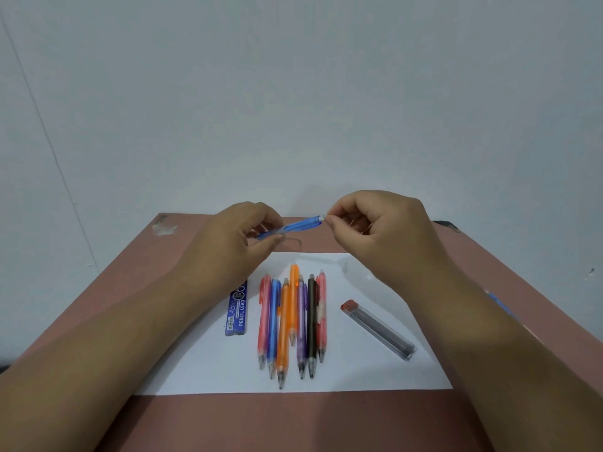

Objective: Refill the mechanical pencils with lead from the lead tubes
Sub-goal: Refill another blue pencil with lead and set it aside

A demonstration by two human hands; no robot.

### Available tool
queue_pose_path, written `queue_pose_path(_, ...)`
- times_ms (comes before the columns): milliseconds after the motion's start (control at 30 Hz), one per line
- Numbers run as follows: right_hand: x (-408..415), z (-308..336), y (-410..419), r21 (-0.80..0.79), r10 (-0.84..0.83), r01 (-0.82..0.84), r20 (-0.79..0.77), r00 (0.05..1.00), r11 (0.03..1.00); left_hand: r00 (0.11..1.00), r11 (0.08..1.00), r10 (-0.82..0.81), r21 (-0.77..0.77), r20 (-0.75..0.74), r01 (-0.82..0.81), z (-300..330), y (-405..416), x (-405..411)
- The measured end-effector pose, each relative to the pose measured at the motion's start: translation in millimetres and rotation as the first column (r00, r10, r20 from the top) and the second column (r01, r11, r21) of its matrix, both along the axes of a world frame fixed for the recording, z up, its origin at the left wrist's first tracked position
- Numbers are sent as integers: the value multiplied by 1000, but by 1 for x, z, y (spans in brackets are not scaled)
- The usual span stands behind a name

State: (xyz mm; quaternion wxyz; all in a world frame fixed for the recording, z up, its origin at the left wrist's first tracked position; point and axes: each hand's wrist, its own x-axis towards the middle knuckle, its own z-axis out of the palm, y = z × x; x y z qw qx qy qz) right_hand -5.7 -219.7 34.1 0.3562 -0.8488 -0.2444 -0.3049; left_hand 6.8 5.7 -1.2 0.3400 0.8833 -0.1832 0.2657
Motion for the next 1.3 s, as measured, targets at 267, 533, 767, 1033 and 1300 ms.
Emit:
queue_pose_path(267, 2, 0, 0, -28, 6, -4, 83, 997, 1000, 1000, 1000, 10, -10, -7, -10, 1, -1, 0)
queue_pose_path(533, 2, -1, -2, -73, -11, 17, 79, 997, 997, 1000, 1000, 6, 3, 19, -6, 0, 0, 2)
queue_pose_path(767, 4, 1, -5, -234, -107, 98, -24, 994, 967, 993, 996, 39, 80, 111, -48, -3, 5, 10)
queue_pose_path(1033, 1, 5, -4, -395, -193, 132, -120, 974, 909, 985, 988, 50, 137, 164, -72, -3, 6, 14)
queue_pose_path(1300, 5, -3, -2, -274, -137, 94, -143, 980, 957, 987, 989, 38, 134, 159, -60, -3, 7, 13)
